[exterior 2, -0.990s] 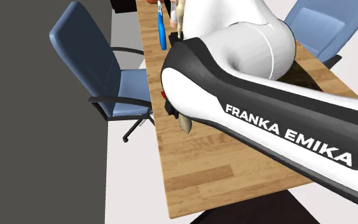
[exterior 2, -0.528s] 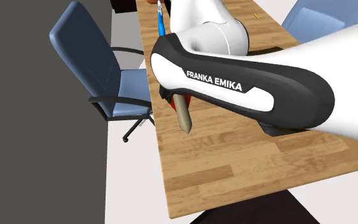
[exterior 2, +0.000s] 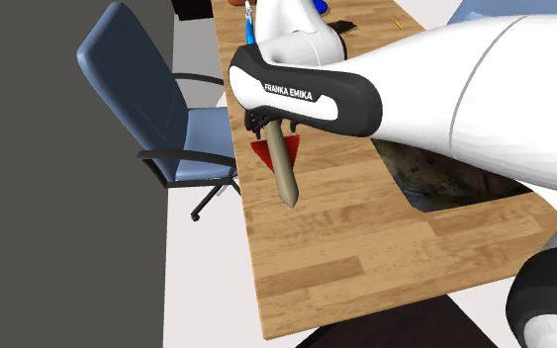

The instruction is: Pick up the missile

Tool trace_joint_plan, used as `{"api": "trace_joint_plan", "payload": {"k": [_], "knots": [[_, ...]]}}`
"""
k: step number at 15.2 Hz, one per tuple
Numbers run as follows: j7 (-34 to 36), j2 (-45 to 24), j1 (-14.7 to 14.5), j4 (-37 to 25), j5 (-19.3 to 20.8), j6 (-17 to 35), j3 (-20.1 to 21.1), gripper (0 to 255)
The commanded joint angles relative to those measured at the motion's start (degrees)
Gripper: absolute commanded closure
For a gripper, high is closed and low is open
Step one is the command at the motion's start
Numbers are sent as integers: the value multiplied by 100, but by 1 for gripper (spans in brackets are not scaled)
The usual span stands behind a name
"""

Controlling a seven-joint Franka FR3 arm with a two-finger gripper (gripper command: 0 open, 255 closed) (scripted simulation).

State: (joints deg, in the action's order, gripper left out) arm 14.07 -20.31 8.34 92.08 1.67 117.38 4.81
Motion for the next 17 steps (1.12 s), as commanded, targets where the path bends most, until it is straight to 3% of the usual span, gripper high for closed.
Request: {"api": "trace_joint_plan", "payload": {"k": [1, 5, 14, 15, 17], "knots": [[120, -455, -5, -510, 34, -61, -50, 0], [249, -1249, 13, -1509, 57, -269, -141, 0], [260, -1406, 14, -1171, 70, 225, -149, 0], [266, -1396, 11, -1157, 70, 230, -148, 255], [264, -1398, 12, -1163, 70, 225, -148, 255]]}}
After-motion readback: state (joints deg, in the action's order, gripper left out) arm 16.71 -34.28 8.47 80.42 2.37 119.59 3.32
